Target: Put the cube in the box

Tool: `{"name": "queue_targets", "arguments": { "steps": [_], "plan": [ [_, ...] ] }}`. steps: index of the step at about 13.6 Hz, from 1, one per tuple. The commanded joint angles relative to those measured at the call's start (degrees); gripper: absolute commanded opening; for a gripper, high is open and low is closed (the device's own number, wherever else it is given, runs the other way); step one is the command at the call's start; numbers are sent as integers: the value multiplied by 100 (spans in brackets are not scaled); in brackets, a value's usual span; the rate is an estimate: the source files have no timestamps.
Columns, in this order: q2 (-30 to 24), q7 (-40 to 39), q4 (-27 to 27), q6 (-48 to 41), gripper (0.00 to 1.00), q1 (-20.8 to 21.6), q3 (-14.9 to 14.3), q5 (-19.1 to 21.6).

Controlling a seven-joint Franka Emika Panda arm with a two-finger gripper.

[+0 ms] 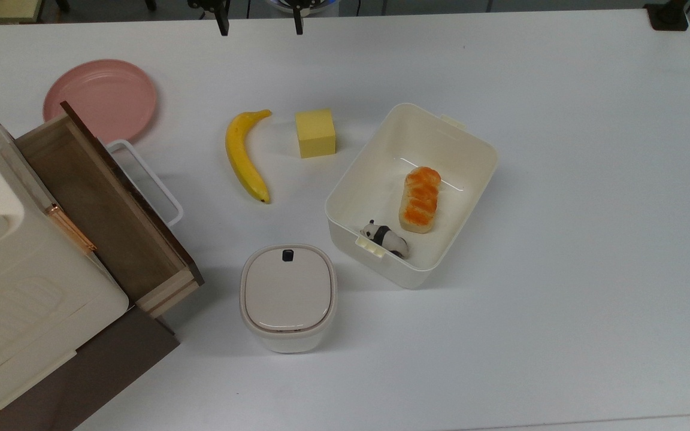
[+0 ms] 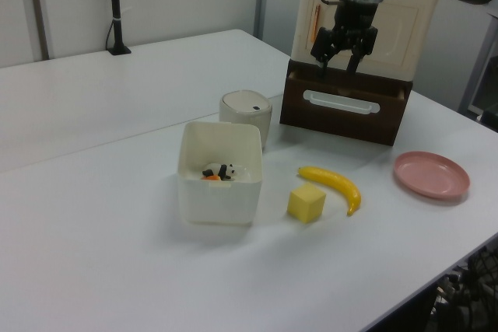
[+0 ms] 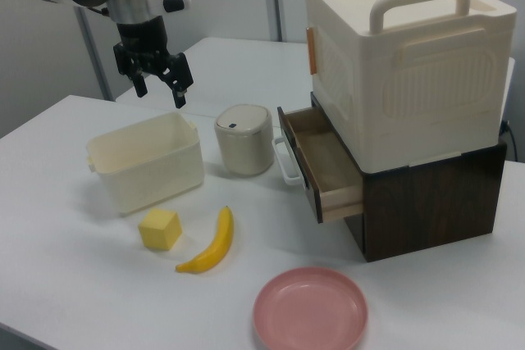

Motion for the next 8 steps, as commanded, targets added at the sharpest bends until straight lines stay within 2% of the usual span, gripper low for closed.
{"name": "queue_targets", "arguments": {
  "steps": [1, 4, 8],
  "plan": [
    [-150, -226, -169, -32, 100, 79, -44, -20],
    [-159, -806, -178, -32, 100, 70, -80, -38],
    [-133, -921, -186, -23, 100, 88, -88, -38]
  ]
}}
